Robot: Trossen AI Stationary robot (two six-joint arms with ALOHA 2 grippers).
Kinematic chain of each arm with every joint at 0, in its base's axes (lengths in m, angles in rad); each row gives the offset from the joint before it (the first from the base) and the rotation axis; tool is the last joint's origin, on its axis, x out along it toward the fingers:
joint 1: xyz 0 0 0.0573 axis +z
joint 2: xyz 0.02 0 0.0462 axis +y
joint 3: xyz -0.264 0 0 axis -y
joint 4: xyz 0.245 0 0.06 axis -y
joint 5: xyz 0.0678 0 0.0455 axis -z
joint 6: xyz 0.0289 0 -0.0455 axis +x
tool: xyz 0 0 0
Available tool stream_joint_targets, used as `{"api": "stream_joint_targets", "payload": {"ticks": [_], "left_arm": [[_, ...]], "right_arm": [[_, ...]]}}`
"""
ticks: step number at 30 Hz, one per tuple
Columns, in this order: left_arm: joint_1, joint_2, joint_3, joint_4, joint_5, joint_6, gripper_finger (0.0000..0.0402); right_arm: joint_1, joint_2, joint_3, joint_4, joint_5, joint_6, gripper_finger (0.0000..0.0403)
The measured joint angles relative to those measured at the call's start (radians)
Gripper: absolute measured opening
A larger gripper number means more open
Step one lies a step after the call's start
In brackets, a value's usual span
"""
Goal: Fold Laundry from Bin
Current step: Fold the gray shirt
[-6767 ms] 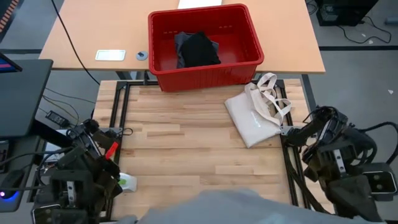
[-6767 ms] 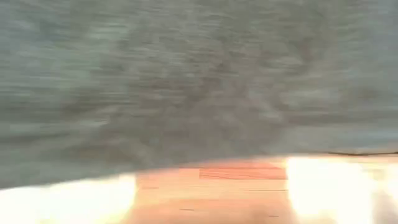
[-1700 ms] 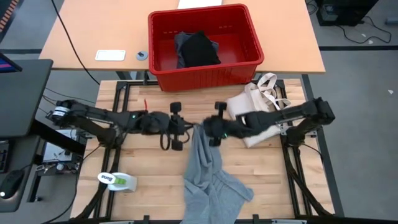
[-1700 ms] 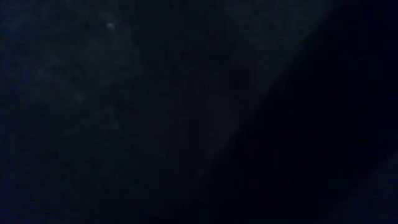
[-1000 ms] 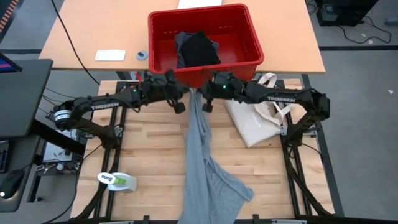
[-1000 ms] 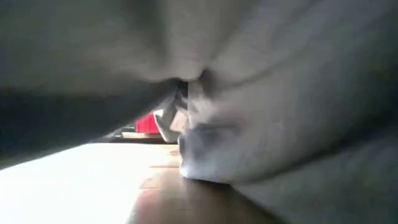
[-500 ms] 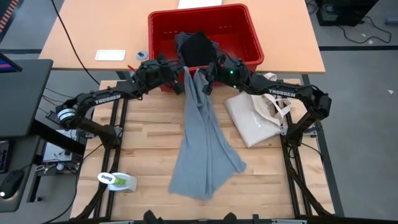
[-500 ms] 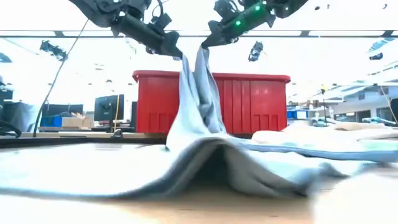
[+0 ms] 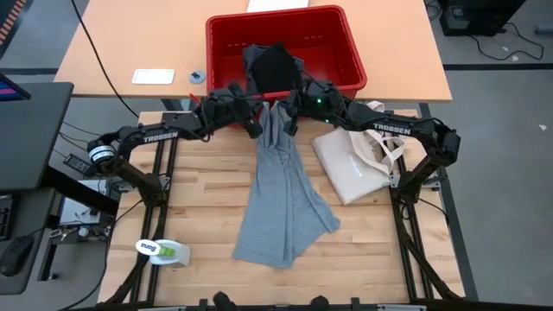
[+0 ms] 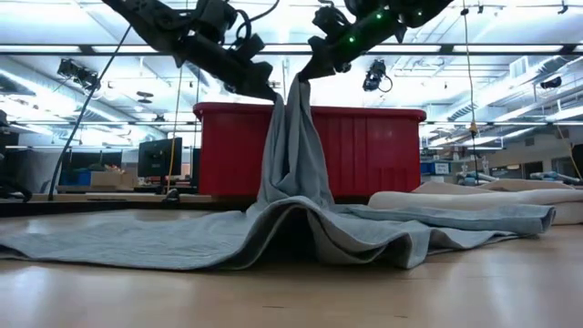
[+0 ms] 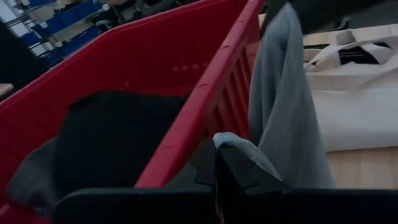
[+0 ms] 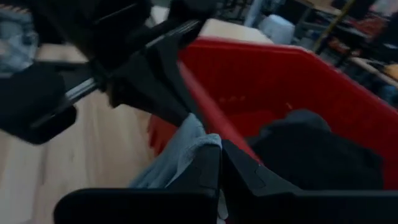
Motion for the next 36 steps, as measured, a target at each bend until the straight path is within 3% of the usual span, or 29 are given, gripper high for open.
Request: {"api": "stream_joint_targets", "payload": {"ticks": [7, 12, 17, 22, 26, 30, 34, 36], "left_arm": [[-0.028, 0.0, 0.0, -0.011, -0.002, 0.026, 0.0018], [-0.07, 0.0, 0.0, -0.059, -0.041, 0.058, 0.0103], [-0.145, -0.034, 0.0, -0.088, -0.154, 0.126, 0.0202], [-0.235, -0.11, 0.0, -0.132, -0.228, 0.128, 0.0256], [-0.275, -0.163, 0.001, -0.244, -0.24, 0.113, 0.0262], [-0.272, -0.163, 0.002, -0.347, -0.246, -0.015, 0.0249], [-0.289, -0.159, 0.002, -0.573, -0.055, -0.121, 0.0232], [-0.308, -0.157, 0.002, -0.693, -0.018, -0.148, 0.0227]], "right_arm": [[0.003, 0.0, 0.0, -0.054, -0.031, -0.028, 0.0031], [0.003, 0.0, 0.0, -0.174, -0.017, -0.058, 0.0103], [0.006, -0.035, 0.0, -0.283, 0.101, -0.055, 0.0195], [0.037, -0.118, 0.0, -0.402, 0.105, -0.005, 0.0251], [0.062, -0.185, 0.001, -0.46, 0.102, 0.03, 0.0269], [0.058, -0.2, 0.002, -0.471, 0.034, 0.114, 0.0271], [0.079, -0.199, 0.002, -0.561, -0.116, 0.173, 0.0271], [0.104, -0.189, 0.002, -0.603, -0.199, 0.182, 0.0271]]}}
